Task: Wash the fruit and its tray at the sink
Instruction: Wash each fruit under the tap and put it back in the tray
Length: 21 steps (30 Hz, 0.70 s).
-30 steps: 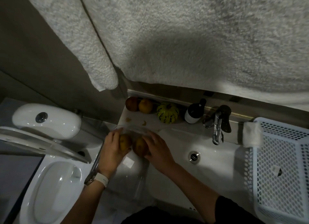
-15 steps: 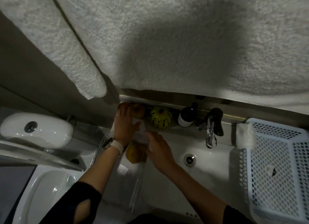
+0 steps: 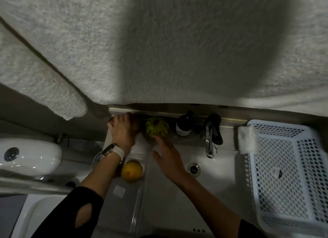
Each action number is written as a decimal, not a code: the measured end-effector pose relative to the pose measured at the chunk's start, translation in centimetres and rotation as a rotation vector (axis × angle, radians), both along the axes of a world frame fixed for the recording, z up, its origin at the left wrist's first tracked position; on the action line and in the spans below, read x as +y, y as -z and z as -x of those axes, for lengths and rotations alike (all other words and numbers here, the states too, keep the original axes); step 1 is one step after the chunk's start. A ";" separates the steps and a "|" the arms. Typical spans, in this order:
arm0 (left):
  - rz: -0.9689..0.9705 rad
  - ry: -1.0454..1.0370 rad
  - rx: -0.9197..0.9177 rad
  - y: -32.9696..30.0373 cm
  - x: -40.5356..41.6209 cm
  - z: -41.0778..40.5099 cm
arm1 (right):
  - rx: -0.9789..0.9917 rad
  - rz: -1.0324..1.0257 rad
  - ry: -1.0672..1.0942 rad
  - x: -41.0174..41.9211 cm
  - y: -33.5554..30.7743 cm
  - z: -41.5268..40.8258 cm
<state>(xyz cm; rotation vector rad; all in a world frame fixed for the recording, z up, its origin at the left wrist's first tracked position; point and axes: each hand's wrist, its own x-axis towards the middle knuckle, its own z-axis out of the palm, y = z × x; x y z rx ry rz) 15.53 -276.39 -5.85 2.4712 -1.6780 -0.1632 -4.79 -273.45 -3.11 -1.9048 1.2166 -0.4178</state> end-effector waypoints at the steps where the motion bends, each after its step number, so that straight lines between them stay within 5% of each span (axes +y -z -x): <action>1: 0.018 0.009 -0.013 -0.5 0.5 0.3 | -0.012 0.003 0.008 -0.1 -0.3 0.3; 5: 0.168 -0.067 0.134 -3.2 2.6 1.3 | -0.031 0.055 0.072 -0.6 -2.5 1.5; 10: 0.365 -0.098 0.673 -5.8 5.3 6.5 | -0.126 0.203 0.266 -1.2 -5.0 5.3; 17: -0.044 -0.133 1.348 -3.4 6.9 15.7 | -0.035 0.424 0.522 -1.8 -5.1 12.4; 21: -0.301 -0.477 1.858 -1.9 6.2 19.4 | 0.004 0.482 0.504 -2.2 -4.4 14.2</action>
